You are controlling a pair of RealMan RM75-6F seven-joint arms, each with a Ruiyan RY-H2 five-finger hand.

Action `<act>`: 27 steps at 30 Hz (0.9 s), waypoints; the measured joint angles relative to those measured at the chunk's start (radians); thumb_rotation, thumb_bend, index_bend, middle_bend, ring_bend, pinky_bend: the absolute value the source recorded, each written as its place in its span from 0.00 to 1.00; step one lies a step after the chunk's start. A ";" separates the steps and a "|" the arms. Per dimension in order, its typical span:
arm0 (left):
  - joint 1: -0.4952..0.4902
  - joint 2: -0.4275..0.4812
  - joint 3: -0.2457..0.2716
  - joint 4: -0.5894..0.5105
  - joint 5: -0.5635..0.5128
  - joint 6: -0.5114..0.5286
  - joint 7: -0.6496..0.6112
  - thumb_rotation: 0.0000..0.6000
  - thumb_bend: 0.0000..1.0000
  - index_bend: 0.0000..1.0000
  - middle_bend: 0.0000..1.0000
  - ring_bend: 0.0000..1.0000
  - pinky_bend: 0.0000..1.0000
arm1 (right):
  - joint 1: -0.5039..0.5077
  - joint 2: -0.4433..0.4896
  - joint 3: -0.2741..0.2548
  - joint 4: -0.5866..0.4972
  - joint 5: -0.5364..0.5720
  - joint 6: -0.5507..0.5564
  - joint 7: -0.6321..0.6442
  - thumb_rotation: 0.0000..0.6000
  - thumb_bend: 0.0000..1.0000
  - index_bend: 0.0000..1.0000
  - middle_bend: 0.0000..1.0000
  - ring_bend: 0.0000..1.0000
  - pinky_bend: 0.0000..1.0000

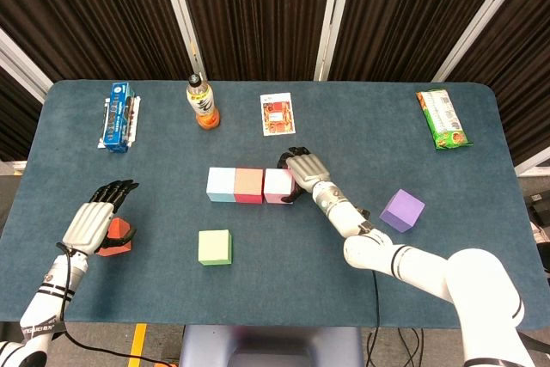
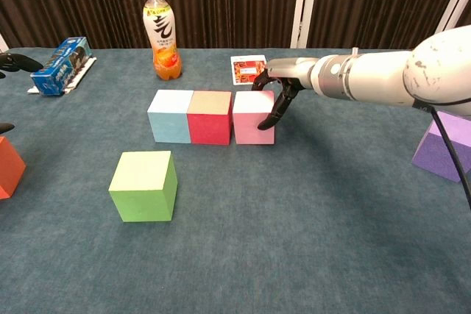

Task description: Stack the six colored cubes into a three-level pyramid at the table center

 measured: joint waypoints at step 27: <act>0.008 0.006 0.002 0.000 0.004 0.003 -0.011 1.00 0.34 0.09 0.04 0.00 0.09 | 0.016 -0.019 -0.043 -0.036 0.164 0.129 -0.112 1.00 0.30 0.48 0.23 0.03 0.12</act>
